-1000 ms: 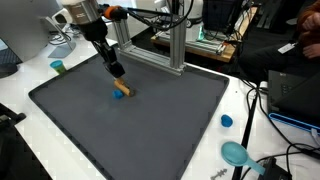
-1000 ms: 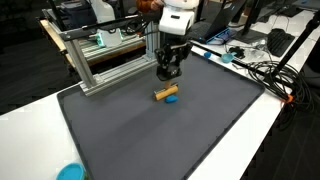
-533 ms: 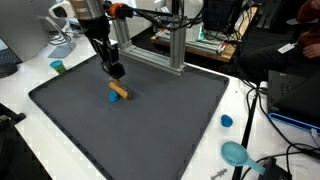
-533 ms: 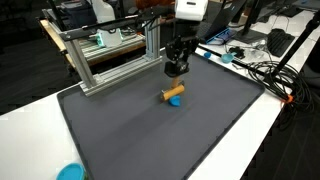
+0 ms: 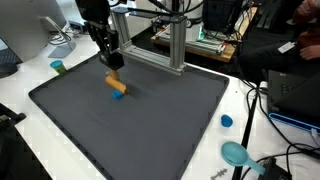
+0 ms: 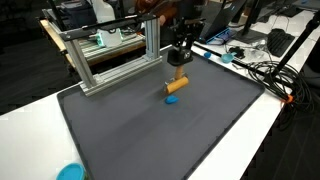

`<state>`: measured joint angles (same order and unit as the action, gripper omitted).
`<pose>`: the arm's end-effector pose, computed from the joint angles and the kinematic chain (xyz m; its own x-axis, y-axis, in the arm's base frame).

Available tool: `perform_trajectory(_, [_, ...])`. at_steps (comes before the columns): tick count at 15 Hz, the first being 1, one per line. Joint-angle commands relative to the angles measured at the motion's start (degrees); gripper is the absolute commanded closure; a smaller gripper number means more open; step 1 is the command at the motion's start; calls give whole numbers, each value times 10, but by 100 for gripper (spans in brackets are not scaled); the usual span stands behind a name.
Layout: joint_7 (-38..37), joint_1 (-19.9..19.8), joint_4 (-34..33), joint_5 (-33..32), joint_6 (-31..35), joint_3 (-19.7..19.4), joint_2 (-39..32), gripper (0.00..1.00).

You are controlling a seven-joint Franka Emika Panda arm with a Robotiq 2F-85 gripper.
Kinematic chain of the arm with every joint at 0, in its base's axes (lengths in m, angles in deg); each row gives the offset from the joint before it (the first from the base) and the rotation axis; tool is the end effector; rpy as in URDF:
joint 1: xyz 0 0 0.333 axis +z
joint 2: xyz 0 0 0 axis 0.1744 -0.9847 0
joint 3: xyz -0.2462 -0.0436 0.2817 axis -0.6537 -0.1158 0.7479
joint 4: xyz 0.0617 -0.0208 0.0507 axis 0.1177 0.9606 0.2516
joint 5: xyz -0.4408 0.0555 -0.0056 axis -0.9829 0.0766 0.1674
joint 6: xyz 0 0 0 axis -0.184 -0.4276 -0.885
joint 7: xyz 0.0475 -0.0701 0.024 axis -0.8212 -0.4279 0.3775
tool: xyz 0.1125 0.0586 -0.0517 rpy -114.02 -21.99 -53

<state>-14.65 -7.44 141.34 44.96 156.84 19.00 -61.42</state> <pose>0.7189 -0.0097 0.3775 0.9924 -0.1048 0.0649 -0.1095 -0.9913 0.0727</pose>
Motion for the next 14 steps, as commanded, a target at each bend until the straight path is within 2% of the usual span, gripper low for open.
perform_trajectory(1, [12,-17,22,5,20,3,22,79])
perform_trajectory(3, [24,-24,24,7,26,4,27,79])
perform_trajectory(4, [6,-18,-1,-1,12,3,0,54])
perform_trajectory(5, [10,-21,-1,-1,14,3,1,54])
perform_trajectory(6, [12,-22,0,-1,15,2,1,79])
perform_trajectory(14, [-8,-26,-27,4,34,-4,-49,79])
